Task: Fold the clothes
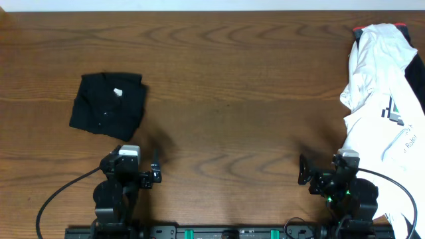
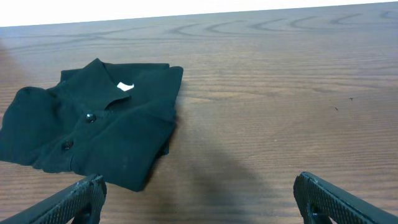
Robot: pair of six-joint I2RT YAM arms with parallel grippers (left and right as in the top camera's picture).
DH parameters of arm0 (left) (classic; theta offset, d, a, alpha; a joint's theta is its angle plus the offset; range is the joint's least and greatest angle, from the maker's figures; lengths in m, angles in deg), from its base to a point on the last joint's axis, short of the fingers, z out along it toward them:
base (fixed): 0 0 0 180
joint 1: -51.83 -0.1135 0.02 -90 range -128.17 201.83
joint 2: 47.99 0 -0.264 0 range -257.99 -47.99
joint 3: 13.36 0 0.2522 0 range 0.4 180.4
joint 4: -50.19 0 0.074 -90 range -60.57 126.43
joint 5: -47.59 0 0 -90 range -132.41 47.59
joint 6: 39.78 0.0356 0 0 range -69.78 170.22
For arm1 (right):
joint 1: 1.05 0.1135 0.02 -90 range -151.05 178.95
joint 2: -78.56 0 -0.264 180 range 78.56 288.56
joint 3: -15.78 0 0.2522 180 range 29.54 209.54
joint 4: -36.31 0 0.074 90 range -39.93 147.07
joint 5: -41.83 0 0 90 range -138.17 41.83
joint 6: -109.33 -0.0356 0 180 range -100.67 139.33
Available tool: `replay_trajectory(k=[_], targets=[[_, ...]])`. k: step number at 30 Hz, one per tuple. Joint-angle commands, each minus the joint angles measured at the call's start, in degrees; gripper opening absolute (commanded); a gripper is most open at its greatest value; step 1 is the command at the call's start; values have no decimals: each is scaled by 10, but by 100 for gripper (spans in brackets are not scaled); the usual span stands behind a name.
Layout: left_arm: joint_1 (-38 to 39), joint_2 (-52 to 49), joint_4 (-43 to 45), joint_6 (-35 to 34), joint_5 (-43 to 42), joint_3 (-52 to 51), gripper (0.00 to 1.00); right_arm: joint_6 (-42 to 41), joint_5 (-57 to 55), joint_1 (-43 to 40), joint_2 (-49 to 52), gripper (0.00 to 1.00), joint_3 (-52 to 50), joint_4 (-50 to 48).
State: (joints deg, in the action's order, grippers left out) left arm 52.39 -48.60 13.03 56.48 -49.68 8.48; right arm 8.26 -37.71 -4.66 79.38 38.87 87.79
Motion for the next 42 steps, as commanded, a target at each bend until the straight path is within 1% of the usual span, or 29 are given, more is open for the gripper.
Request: replay_trajectory(k=[1, 3, 7, 9, 11, 13, 16, 19, 21, 23, 24, 26, 29, 31, 34, 38, 42], targets=[[2, 3, 6, 6, 3, -12, 98, 4, 1, 6, -4, 99, -2, -11], [2, 3, 22, 6, 2, -12, 98, -16, 19, 6, -4, 99, -2, -12], [2, 3, 20, 5, 2, -12, 98, -104, 31, 6, -4, 99, -1, -11], [2, 3, 1, -5, -2, -12, 98, -158, 32, 6, -4, 99, -1, -10], [2, 3, -1, -45, -27, -12, 98, -219, 33, 6, -4, 99, -1, -11], [2, 3, -1, -91, -60, -12, 98, -261, 32, 6, -4, 99, -1, -11], [2, 3, 2, -153, -123, -12, 98, -288, 34, 6, -4, 99, -1, -11], [2, 0, -2, -167, -190, -12, 98, -270, 54, 6, -4, 99, -1, -11], [2, -3, -1, -167, -207, -12, 98, -201, 97, 6, -4, 99, 0, -20], [2, -8, -1, -167, -207, -7, 98, -130, 162, 6, -4, 99, 0, -38], [2, -9, 0, -167, -206, 0, 98, -112, 193, 6, -4, 99, 0, -51], [2, -16, 0, -166, -190, 36, 98, -110, 222, 6, 0, 99, 7, -71], [2, -48, -1, -164, -125, 115, 98, -109, 228, 6, 23, 99, 39, -77], [2, -92, -6, -154, -100, 172, 98, -100, 228, 6, 54, 99, 66, -77], [2, -188, -40, -150, -98, 262, 98, -69, 228, 6, 124, 99, 120, -75], [2, -343, -143, -149, -98, 400, 98, -34, 226, 6, 257, 99, 224, -47], [2, -463, -233, -149, -98, 528, 98, -3, 183, 6, 399, 99, 347, 33]])
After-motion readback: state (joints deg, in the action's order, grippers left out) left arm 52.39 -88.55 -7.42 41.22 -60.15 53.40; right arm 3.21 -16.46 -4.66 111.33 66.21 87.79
